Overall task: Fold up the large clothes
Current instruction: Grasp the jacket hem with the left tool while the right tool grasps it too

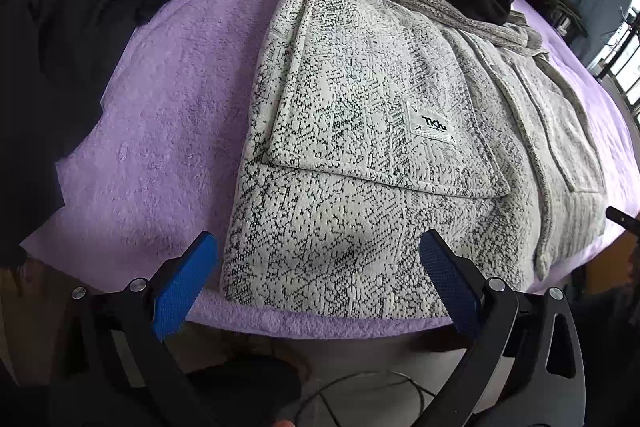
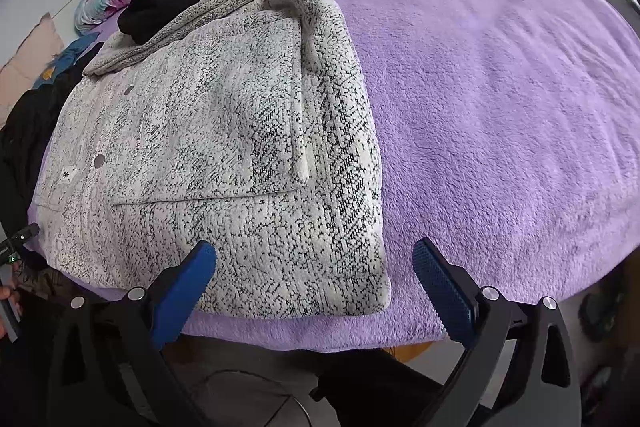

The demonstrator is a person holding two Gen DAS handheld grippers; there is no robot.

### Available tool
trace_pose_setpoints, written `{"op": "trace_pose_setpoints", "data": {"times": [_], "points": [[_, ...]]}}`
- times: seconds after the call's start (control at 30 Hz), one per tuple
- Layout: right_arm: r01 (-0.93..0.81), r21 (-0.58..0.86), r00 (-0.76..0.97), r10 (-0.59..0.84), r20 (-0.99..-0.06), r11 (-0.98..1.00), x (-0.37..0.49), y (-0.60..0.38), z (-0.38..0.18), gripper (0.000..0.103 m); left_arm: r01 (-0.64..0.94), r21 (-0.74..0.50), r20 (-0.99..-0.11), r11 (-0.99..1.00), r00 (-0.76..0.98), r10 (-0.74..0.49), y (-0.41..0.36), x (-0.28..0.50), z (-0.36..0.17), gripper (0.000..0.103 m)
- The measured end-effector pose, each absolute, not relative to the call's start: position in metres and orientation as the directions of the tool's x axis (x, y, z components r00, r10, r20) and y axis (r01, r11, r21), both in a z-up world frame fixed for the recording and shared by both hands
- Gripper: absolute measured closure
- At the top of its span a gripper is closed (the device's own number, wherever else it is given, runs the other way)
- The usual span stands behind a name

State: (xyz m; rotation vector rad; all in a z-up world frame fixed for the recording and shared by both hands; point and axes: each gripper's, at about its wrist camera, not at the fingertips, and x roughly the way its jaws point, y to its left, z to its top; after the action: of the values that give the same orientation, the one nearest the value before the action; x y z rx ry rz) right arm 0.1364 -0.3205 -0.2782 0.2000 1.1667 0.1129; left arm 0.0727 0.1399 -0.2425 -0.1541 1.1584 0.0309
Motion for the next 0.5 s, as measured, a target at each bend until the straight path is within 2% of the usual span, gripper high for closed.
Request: {"op": "trace_pose_setpoints", "data": {"times": [0.23,0.37,0.4,0.47,0.5], "points": [[0.035,0.224,0.374,0.195,-0.907,0.974,0.14,-0.325,-0.287,0.007,-0.108,-0.067,-0.916,0.992,0.4,-0.018,0.144,0.076,-0.244,0.006],[0.009,0.221,0.372,0.202,-0.906,0.975,0.144,-0.319,-0.289,0.008,-0.131,-0.087,-0.924,0.988,0.382,-0.031,0.151,0.08,-0.25,0.006],[0.0,0.22,0.367,0.204,-0.908,0.976,0.145,-0.317,-0.291,0.009,-0.13,-0.082,-0.927,0.988,0.374,-0.028,0.151,0.08,-0.252,0.006],[-0.017,0.213,0.347,0.206,-0.915,0.977,0.147,-0.312,-0.295,0.022,-0.125,-0.082,-0.93,0.989,0.367,-0.031,0.151,0.08,-0.254,0.006],[-0.019,0.207,0.342,0.201,-0.918,0.978,0.148,-0.31,-0.297,0.022,-0.123,-0.08,-0.931,0.989,0.365,-0.03,0.151,0.08,-0.255,0.006]]}}
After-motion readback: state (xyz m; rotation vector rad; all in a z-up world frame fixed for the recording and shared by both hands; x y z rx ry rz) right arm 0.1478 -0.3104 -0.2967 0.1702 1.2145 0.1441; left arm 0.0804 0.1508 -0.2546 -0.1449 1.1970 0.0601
